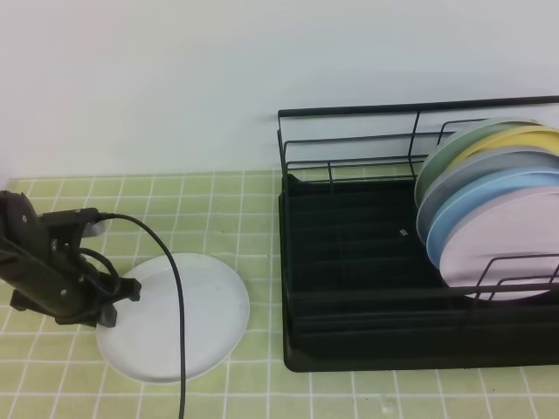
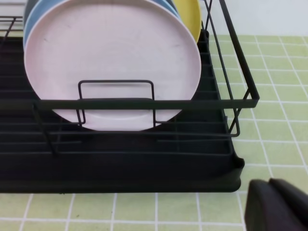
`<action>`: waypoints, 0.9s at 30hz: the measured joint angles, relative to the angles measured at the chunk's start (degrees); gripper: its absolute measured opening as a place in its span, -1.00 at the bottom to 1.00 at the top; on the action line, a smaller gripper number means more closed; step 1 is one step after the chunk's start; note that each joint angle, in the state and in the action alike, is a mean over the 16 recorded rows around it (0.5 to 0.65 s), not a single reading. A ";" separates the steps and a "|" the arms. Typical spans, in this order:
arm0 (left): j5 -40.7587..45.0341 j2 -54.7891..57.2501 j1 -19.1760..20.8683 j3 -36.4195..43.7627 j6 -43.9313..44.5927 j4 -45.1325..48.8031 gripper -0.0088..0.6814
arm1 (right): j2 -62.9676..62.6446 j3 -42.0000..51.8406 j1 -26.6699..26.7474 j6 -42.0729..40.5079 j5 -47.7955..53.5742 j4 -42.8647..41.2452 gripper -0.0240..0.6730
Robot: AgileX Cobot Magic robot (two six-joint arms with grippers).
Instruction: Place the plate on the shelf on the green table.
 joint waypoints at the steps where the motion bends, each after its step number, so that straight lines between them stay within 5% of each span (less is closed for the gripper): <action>1: 0.06 -0.30 0.01 0.00 0.01 -0.04 -0.97 | 0.00 0.00 0.01 0.00 0.01 0.02 -0.94; 18: 0.87 -16.42 0.07 0.00 3.07 -3.12 -0.97 | 0.00 0.00 0.08 0.00 0.26 1.16 -0.94; 27: 0.62 -30.31 -0.37 0.00 14.79 -21.32 -0.97 | 0.00 -0.16 0.08 0.07 -0.32 3.00 -0.94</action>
